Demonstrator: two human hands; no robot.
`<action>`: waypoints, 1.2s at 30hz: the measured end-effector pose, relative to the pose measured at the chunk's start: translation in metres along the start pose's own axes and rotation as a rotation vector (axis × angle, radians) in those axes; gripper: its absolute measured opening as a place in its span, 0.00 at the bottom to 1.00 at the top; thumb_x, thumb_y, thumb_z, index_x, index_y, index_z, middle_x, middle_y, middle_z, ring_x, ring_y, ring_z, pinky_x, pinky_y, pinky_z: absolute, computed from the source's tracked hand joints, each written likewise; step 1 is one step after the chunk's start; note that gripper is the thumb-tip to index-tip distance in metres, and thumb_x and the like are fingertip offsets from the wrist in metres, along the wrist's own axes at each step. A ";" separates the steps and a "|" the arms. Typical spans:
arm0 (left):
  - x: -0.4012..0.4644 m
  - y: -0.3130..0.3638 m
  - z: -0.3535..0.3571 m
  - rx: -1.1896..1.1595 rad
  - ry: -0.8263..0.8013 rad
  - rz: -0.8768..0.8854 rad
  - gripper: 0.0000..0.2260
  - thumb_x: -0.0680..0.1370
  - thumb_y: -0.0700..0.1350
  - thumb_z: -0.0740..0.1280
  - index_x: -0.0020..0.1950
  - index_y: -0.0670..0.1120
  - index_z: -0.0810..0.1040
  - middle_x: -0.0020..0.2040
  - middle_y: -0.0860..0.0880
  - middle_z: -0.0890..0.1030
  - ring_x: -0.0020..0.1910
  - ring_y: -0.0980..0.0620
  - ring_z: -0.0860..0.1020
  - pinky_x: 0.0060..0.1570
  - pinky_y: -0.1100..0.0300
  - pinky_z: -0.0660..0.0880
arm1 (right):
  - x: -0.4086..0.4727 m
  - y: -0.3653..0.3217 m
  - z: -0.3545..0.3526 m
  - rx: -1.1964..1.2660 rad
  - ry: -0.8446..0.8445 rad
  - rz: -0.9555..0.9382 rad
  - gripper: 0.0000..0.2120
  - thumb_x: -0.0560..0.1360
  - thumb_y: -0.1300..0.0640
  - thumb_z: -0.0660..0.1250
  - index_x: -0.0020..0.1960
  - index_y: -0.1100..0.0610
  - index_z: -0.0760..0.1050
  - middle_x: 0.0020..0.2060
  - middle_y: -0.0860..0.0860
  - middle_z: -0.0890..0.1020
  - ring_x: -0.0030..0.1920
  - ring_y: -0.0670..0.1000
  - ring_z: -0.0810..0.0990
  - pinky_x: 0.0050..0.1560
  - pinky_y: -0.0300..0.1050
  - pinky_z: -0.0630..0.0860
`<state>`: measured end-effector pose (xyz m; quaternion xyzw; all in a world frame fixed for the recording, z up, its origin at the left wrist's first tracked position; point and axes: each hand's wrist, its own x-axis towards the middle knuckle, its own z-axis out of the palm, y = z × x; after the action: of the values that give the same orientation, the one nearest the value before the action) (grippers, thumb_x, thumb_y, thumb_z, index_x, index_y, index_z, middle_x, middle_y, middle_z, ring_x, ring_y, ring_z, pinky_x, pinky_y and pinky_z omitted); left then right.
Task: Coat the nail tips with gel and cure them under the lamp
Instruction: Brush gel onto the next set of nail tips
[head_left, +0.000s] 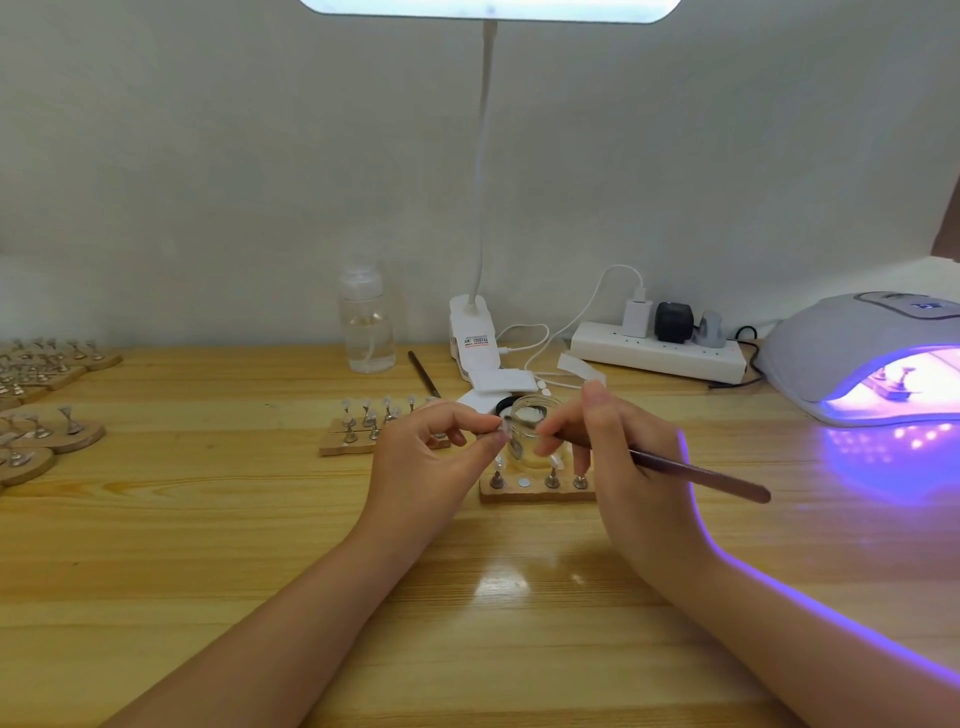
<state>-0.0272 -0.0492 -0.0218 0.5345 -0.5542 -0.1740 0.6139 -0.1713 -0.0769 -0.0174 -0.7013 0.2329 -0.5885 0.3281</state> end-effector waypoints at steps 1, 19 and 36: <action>0.000 0.000 0.000 0.002 -0.001 -0.001 0.12 0.67 0.36 0.74 0.33 0.54 0.80 0.32 0.58 0.79 0.35 0.61 0.72 0.40 0.71 0.69 | 0.000 0.000 0.000 0.025 0.005 0.022 0.21 0.76 0.47 0.55 0.33 0.56 0.78 0.28 0.52 0.80 0.28 0.42 0.76 0.30 0.31 0.70; -0.001 0.001 0.000 0.012 0.004 -0.015 0.10 0.67 0.37 0.74 0.34 0.53 0.80 0.33 0.56 0.80 0.36 0.59 0.73 0.41 0.69 0.70 | -0.001 -0.001 0.000 0.066 0.005 0.056 0.22 0.77 0.49 0.56 0.31 0.58 0.78 0.25 0.54 0.78 0.26 0.44 0.75 0.30 0.32 0.69; -0.001 0.001 0.001 0.021 0.003 0.012 0.11 0.67 0.37 0.74 0.34 0.54 0.80 0.34 0.56 0.80 0.35 0.60 0.73 0.40 0.71 0.70 | 0.000 -0.003 0.001 0.068 0.003 0.076 0.22 0.76 0.48 0.56 0.31 0.58 0.78 0.25 0.55 0.78 0.26 0.44 0.75 0.35 0.31 0.70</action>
<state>-0.0283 -0.0485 -0.0214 0.5379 -0.5583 -0.1635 0.6101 -0.1708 -0.0753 -0.0153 -0.6795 0.2396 -0.5843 0.3735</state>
